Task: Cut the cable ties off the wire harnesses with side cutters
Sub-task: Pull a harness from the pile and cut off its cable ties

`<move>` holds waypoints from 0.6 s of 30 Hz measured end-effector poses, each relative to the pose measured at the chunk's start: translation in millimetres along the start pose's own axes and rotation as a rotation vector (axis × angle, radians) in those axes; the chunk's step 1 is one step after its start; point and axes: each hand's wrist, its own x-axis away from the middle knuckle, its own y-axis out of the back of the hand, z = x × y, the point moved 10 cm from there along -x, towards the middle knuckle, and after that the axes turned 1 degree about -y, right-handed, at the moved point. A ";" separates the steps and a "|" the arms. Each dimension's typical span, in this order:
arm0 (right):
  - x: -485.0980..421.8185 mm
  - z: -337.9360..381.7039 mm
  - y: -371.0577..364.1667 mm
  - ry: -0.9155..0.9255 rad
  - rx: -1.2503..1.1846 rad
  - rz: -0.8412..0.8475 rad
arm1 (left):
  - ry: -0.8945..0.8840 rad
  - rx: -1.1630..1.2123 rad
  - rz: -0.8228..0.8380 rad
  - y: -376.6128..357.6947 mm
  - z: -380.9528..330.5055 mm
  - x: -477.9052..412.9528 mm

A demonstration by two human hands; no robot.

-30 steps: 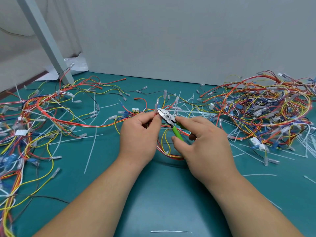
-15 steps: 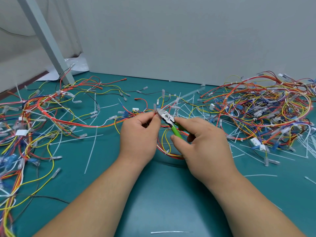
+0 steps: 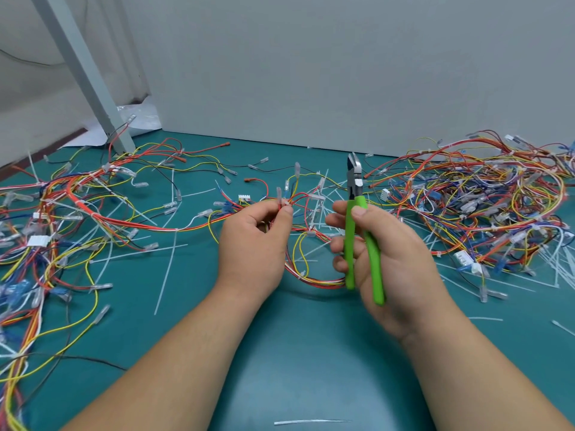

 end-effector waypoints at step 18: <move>9.1 -15.7 -35.3 -0.215 -0.166 0.306 | -0.368 -0.285 0.298 -26.4 -38.7 21.9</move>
